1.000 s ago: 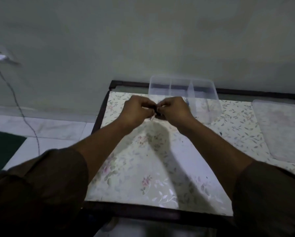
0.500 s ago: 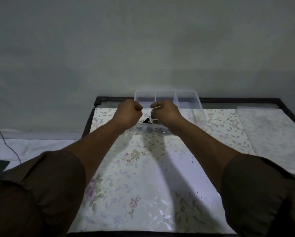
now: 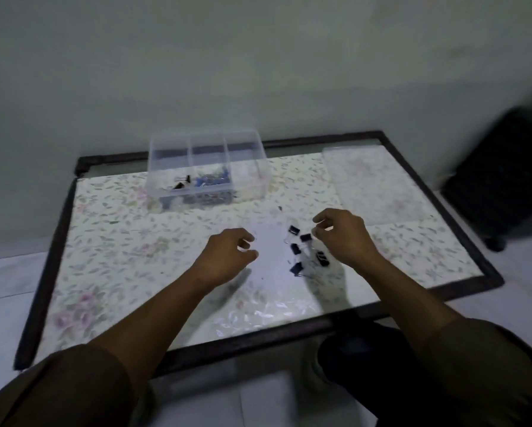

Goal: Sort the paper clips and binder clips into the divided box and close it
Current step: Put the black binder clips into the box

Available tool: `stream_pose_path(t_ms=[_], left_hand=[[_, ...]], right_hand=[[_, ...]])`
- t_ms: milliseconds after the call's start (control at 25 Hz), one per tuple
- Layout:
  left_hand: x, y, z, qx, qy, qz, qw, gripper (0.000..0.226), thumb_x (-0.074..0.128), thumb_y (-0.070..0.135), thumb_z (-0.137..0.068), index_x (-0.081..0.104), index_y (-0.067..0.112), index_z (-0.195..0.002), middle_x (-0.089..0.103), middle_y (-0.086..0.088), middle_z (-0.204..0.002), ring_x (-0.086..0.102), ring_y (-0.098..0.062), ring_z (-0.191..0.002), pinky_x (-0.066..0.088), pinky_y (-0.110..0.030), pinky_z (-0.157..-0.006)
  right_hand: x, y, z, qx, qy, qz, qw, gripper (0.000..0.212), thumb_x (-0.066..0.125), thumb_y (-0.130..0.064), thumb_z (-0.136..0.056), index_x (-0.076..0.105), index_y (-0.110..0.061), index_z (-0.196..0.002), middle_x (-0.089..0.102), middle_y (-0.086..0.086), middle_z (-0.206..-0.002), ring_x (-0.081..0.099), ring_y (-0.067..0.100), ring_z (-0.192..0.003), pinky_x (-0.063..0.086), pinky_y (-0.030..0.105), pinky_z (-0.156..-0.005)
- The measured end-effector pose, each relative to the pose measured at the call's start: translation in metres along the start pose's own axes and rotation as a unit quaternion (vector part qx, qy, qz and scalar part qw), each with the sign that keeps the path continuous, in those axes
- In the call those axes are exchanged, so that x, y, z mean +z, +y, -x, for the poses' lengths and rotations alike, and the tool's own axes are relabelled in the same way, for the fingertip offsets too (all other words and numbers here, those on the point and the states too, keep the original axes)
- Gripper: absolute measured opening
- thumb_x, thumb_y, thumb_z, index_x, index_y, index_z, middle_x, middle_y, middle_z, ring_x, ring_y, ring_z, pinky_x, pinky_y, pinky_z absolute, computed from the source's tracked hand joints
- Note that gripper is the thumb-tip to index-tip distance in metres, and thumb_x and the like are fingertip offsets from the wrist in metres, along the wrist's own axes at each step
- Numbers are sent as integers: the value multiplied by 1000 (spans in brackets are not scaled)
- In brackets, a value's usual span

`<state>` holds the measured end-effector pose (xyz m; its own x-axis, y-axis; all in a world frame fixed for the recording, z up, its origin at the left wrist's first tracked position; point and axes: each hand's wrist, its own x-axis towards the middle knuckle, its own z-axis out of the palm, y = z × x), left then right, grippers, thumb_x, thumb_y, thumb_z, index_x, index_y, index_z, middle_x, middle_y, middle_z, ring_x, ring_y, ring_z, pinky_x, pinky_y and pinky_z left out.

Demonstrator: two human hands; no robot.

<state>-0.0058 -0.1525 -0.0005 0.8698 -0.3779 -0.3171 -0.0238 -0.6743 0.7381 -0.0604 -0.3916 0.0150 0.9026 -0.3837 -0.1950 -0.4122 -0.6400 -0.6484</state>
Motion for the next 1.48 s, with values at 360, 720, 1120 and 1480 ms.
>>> stream_pose_path(t_ms=[360,720,1120,1480], left_hand=[[102,41,-14,42,-48,-205,977,71,80,37,-75,45,16,-133,50,-10,-120,55,-27,-105,37,-29,-73],[101,45,-28,48,-25,-120,991,42,73,7,-76,61,14,-115,70,-6,-106,65,-24,-95,52,-33,-76],[94,23,-10,32,49,44,997,22,74,10,-80,74,16,-101,72,2,-87,68,-9,-74,54,-17,-66],[46,7,0,47,107,173,978,30,76,8,-80,76,25,-104,76,8,-89,75,-12,-76,60,-40,-84]], right_hand=[[15,51,10,-34,-144,205,967,68,77,-44,-81,49,-17,-136,49,12,-126,58,32,-108,51,37,-84],[38,38,6,-77,-96,138,983,19,66,-13,-85,68,-13,-104,69,9,-98,66,28,-89,49,34,-69],[43,38,8,10,-104,-116,988,19,78,-7,-80,73,-14,-98,73,5,-95,72,21,-91,60,35,-80],[44,-23,3,-98,-79,-63,990,17,75,-11,-84,71,-20,-97,75,0,-93,72,14,-80,56,25,-70]])
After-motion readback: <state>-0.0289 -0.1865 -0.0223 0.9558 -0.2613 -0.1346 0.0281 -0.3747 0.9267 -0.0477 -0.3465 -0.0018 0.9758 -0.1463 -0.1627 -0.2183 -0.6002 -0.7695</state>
